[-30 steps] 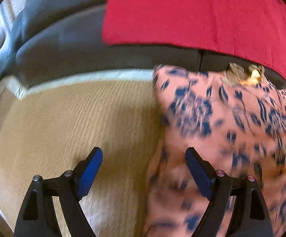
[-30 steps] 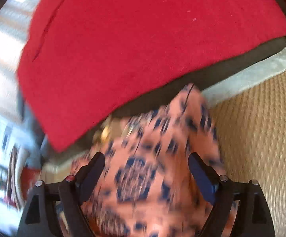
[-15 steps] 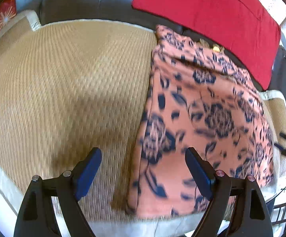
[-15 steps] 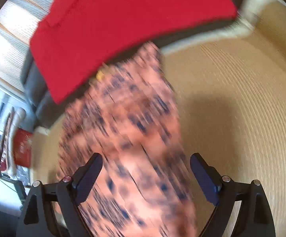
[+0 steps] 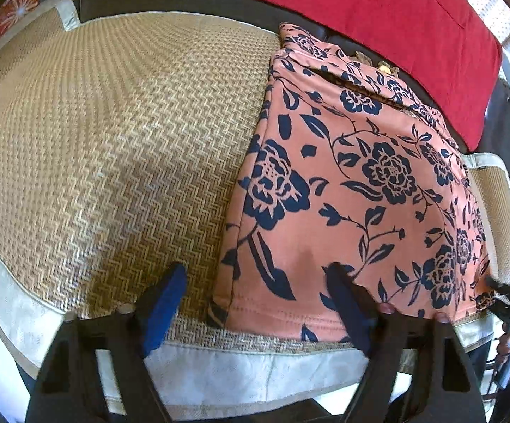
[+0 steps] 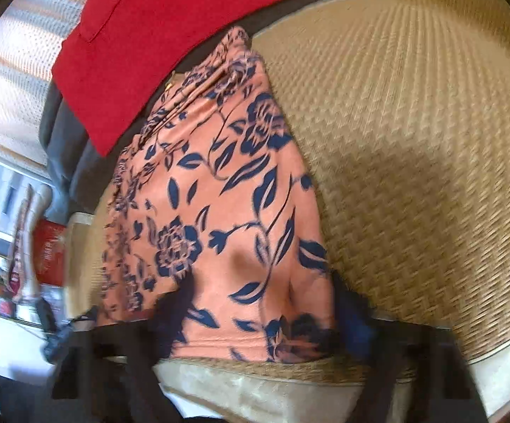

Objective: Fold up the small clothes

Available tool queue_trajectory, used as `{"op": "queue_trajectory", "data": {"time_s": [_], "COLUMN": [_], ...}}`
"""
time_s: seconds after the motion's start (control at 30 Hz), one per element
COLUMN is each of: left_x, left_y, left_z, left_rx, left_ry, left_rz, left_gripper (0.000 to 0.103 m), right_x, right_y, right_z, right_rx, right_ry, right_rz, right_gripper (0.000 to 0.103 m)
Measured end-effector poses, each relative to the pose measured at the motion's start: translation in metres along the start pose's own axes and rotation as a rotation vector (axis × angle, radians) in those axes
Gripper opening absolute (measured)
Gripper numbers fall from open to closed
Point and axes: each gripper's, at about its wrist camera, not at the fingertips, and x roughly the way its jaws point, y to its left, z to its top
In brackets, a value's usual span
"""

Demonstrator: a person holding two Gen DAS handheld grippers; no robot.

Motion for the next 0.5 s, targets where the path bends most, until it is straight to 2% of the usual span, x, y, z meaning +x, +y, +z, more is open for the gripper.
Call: {"op": "queue_trajectory", "data": {"time_s": [0.07, 0.13, 0.23, 0.27, 0.3, 0.33, 0.37, 0.4, 0.5], "left_x": [0.000, 0.003, 0.006, 0.008, 0.009, 0.012, 0.011, 0.002, -0.037], "left_y": [0.001, 0.001, -0.002, -0.004, -0.006, -0.006, -0.004, 0.000, 0.001], "left_z": [-0.001, -0.002, -0.003, -0.003, -0.004, -0.003, -0.002, 0.000, 0.002], "left_rx": [-0.011, -0.013, 0.018, 0.034, 0.053, 0.057, 0.034, -0.002, -0.029], "left_ry": [0.005, 0.006, 0.014, 0.019, 0.022, 0.042, 0.055, 0.029, -0.067], "left_rz": [-0.012, -0.013, 0.010, 0.027, 0.055, 0.059, 0.027, -0.003, -0.042], "left_gripper": [0.074, 0.075, 0.075, 0.070, 0.027, 0.005, 0.007, 0.007, 0.007], "right_x": [0.007, 0.006, 0.005, 0.004, 0.006, 0.010, 0.009, 0.007, -0.018], "right_y": [-0.006, -0.012, -0.011, -0.011, -0.010, -0.009, -0.011, -0.010, 0.000], "right_z": [0.003, 0.005, 0.004, 0.003, 0.004, 0.005, 0.006, 0.007, 0.008], "right_rx": [0.026, 0.064, 0.044, 0.034, 0.032, 0.037, 0.050, 0.056, 0.047], "right_ry": [0.008, 0.010, 0.011, 0.013, 0.018, 0.021, 0.036, 0.036, -0.018], "right_rz": [0.014, 0.049, 0.045, 0.042, 0.039, 0.041, 0.056, 0.073, 0.139], "right_gripper": [0.037, 0.039, 0.039, 0.039, 0.036, 0.034, 0.016, 0.008, 0.008]}}
